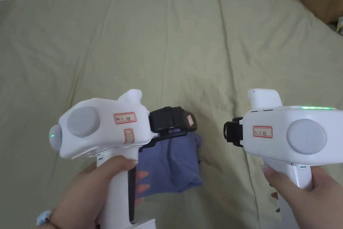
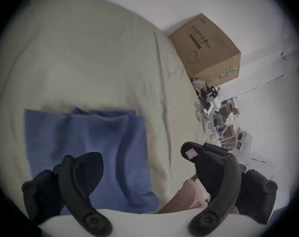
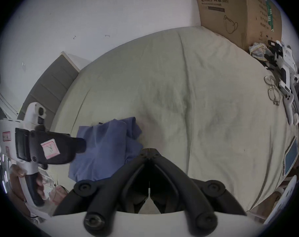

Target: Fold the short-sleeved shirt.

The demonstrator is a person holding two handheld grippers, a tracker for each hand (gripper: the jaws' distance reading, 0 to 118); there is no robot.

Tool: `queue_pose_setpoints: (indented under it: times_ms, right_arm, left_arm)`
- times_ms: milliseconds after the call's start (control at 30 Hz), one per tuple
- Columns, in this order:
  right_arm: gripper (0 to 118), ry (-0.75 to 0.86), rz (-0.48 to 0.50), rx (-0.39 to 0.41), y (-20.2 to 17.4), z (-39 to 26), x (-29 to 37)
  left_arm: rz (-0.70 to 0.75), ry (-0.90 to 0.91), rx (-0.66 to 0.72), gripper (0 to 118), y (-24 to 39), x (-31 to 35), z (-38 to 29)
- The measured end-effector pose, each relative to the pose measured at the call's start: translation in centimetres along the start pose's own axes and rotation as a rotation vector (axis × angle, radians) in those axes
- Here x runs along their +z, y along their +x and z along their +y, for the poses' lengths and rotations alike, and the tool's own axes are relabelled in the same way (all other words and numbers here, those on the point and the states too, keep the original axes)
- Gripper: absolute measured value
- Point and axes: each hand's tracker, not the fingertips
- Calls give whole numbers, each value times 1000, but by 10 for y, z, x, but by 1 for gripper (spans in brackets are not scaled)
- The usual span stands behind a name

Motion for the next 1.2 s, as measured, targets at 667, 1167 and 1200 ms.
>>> queue_pose_setpoints:
  times_ms: [667, 1167, 1200]
  right_arm:
    - [1, 21, -43, -36, 24, -3, 9]
    - [1, 78, -6, -58, 23, 17, 37]
    - [1, 66, 45, -55, 17, 19, 33]
  left_arm:
    - [6, -283, 16, 0, 0, -110, -26]
    - [163, 194, -159, 0, -27, 86, -23]
    - [173, 203, -131, 0, -39, 96, -27]
